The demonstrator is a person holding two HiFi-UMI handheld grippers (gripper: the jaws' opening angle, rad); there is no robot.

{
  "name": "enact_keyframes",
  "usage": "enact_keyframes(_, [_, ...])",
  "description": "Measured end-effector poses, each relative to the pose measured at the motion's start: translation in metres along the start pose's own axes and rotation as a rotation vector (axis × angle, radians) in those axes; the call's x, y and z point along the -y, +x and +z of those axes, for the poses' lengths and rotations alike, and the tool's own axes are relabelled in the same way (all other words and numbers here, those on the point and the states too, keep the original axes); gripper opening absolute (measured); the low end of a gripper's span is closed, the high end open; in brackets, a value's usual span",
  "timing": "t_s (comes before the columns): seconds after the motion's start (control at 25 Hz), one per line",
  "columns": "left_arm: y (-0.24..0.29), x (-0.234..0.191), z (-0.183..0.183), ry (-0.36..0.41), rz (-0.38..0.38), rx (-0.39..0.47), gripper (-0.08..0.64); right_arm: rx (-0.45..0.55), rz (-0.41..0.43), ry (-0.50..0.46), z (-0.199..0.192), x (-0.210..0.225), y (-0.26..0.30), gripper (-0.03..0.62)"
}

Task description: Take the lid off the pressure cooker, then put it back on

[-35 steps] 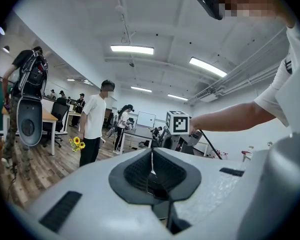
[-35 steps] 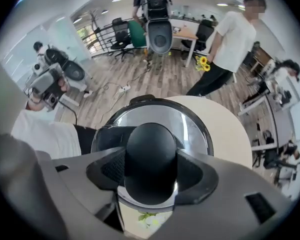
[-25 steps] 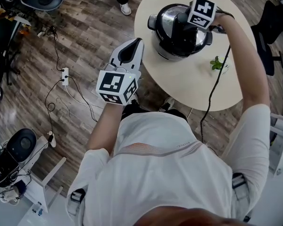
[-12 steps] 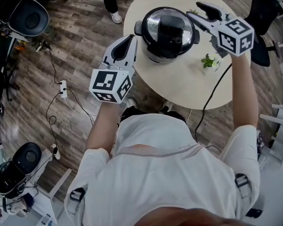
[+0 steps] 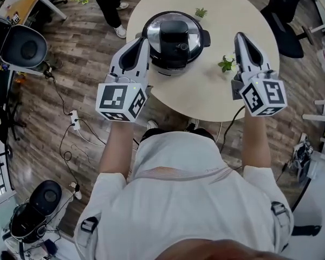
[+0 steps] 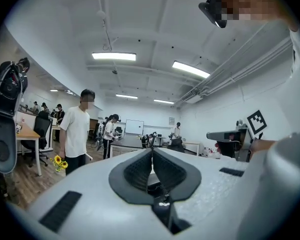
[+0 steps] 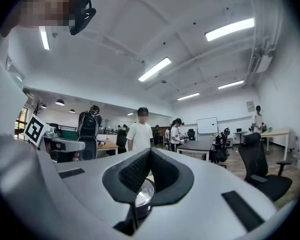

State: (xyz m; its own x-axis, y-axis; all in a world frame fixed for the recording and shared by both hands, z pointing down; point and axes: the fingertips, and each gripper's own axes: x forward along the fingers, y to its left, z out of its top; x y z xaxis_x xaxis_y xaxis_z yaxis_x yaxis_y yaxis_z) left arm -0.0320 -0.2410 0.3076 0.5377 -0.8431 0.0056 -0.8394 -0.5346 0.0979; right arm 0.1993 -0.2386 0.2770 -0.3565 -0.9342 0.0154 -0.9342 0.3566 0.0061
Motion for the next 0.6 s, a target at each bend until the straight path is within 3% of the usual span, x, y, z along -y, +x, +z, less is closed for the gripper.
enact_keyframes(0.12, [0.004,0.011,0.001,0.013,-0.018,-0.002,0.011,-0.029,-0.039,0.014,-0.017,0.007,-0.016,0.000])
enact_keyframes(0.6, [0.004,0.025,-0.002,0.015,-0.033,-0.008,0.012,-0.057,-0.032,-0.013,-0.021,0.005,-0.028,0.000])
